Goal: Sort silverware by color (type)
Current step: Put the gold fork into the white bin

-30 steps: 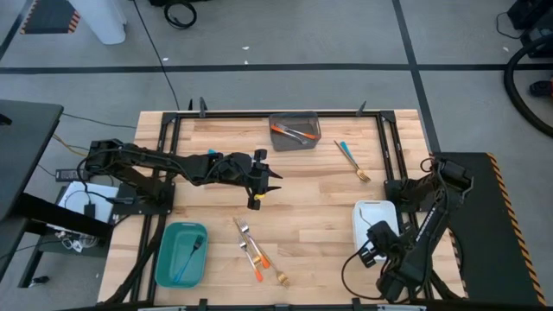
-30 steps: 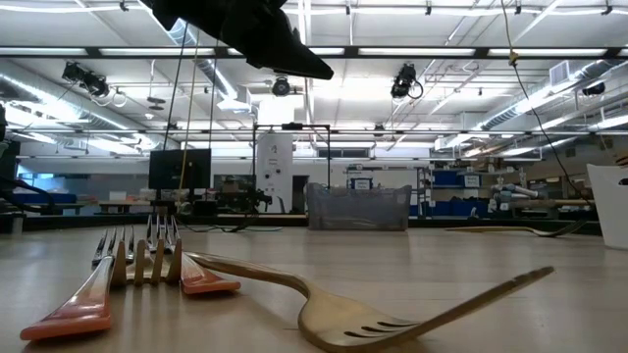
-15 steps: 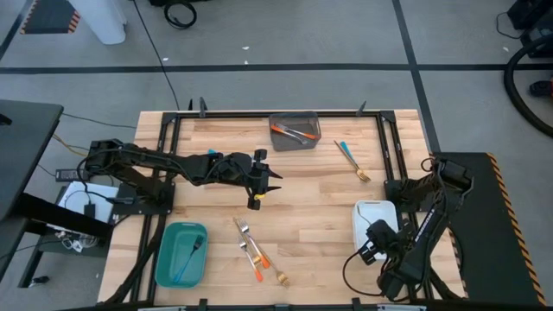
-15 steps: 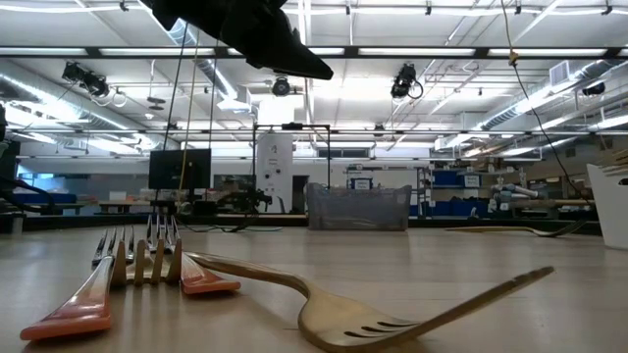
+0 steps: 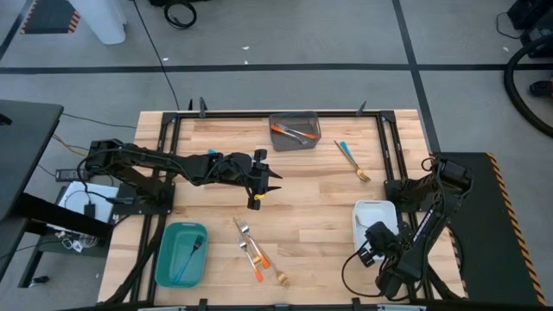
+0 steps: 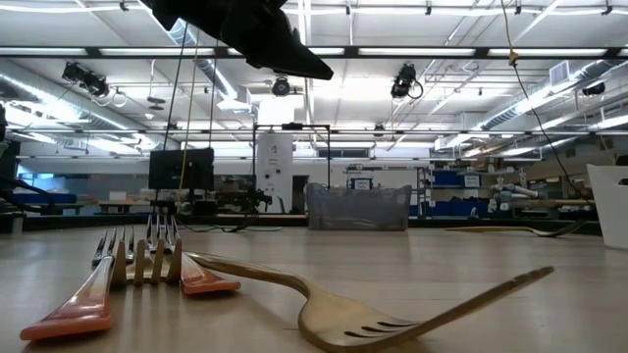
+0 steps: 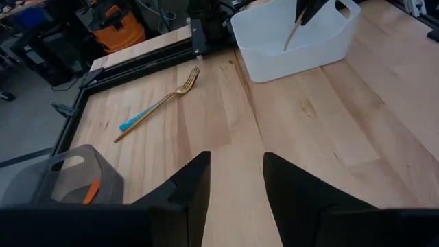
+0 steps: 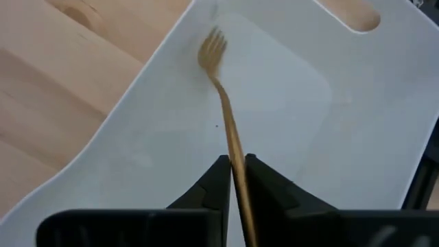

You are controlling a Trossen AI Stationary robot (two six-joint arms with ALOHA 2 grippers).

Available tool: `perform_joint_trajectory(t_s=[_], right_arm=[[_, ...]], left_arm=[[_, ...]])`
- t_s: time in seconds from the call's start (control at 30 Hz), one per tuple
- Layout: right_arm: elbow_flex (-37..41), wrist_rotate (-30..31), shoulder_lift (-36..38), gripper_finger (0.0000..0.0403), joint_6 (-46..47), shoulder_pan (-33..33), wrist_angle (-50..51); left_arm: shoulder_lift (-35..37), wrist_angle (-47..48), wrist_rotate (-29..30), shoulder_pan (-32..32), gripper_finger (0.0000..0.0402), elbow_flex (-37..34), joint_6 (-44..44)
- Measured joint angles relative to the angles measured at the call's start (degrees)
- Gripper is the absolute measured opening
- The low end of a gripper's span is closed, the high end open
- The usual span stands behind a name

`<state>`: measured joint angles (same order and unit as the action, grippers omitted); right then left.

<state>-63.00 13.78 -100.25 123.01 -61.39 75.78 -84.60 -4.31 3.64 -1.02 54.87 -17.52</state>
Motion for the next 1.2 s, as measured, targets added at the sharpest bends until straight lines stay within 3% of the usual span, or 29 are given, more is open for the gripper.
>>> perform_joint_trajectory(t_s=[0.4, 0.63, 0.87, 1.1, 1.2], right_arm=[[-0.99, -7.65, 0.11, 0.0084, -3.16, 0.00, 0.46], [-4.64, -5.43, 0.15, 0.0102, -6.98, 0.01, 5.09], [-8.23, 0.51, 0.17, 0.0103, -14.14, 1.42, 7.26], [-9.33, 1.43, 0.17, 0.0102, -17.53, 6.29, 9.29], [-9.33, 1.73, 0.17, 0.0102, -23.04, 9.05, 9.18]], left_arm=[[0.00, 0.41, 0.00, 0.00, 0.0142, 0.00, 0.22], [0.00, 0.39, 0.00, 0.00, 0.0142, 0.00, 0.33], [0.01, 3.08, 0.00, -0.14, 0.0142, 0.00, 0.39], [0.02, 9.26, -0.07, -1.08, 0.0142, -0.02, 4.68], [0.02, 10.78, -0.04, -2.06, 0.0142, -0.02, 6.41]])
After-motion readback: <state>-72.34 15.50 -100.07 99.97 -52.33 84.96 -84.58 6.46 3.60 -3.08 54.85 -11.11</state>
